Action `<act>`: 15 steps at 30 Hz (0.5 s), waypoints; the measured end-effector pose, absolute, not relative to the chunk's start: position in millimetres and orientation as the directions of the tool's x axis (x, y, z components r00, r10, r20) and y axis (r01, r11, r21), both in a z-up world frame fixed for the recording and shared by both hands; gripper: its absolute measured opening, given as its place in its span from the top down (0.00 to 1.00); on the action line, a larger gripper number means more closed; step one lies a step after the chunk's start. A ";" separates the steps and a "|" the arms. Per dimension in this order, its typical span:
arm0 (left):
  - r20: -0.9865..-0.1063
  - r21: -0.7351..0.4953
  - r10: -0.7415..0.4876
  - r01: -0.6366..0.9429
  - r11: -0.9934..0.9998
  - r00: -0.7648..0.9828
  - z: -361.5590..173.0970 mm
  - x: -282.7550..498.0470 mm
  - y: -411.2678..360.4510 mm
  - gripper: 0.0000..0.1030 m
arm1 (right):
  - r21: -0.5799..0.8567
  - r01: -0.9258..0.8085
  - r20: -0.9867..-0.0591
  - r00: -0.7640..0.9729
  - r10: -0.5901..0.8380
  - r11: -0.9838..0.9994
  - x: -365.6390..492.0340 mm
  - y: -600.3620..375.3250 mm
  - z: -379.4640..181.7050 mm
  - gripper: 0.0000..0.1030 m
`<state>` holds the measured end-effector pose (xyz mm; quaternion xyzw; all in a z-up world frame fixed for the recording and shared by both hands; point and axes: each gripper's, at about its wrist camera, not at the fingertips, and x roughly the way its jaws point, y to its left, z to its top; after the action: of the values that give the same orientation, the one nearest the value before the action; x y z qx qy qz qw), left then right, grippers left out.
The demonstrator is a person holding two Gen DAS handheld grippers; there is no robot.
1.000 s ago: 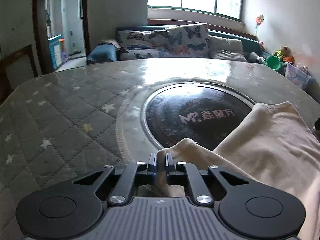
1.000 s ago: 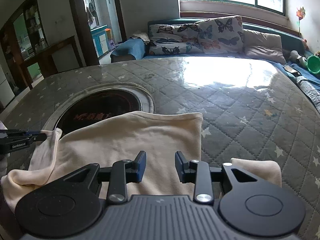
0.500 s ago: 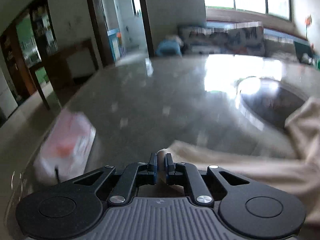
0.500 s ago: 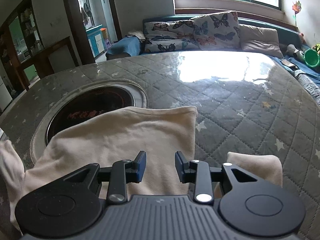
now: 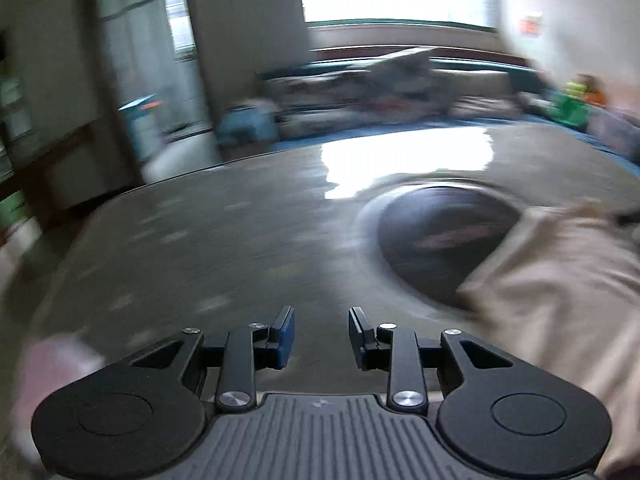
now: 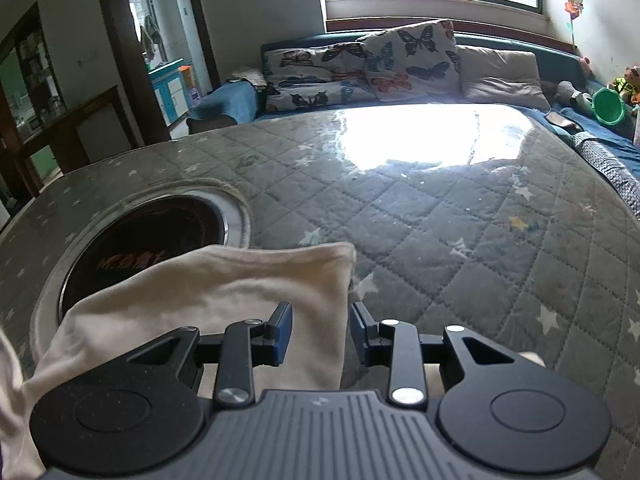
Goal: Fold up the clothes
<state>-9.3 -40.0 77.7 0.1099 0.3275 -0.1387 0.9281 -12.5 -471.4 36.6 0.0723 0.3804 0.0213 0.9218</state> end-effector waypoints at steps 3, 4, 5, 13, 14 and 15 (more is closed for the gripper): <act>-0.642 0.118 -0.275 0.447 0.887 0.715 66.1 4.7 -83.6 0.69 | 0.151 0.031 -0.702 0.708 0.084 0.988 -2.4 -472.9 33.9 0.69; -0.645 0.111 -0.305 0.480 0.870 0.701 61.1 10.2 -97.1 0.69 | 0.151 0.037 -0.703 0.707 0.080 0.988 0.9 -473.1 33.1 0.69; -0.647 0.093 -0.335 0.508 0.857 0.685 57.4 14.4 -107.5 0.69 | 0.152 0.041 -0.704 0.706 0.079 0.987 2.9 -473.4 32.4 0.69; -0.642 0.129 -0.413 0.622 0.772 0.646 40.4 34.4 -171.7 0.69 | 0.153 0.045 -0.711 0.699 0.078 0.987 14.4 -471.1 29.8 0.69; -0.647 0.123 -0.419 0.629 0.768 0.638 37.6 39.1 -175.1 0.69 | 0.152 0.043 -0.711 0.699 0.079 0.988 15.6 -471.0 29.8 0.69; -0.653 0.123 -0.417 0.632 0.765 0.632 35.7 42.4 -179.0 0.69 | 0.151 0.042 -0.711 0.699 0.079 0.988 16.8 -470.9 29.8 0.69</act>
<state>42.4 -179.0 35.7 0.1731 0.3104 -0.2957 0.8867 16.8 -470.9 29.8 0.0777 0.3879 0.0102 0.9184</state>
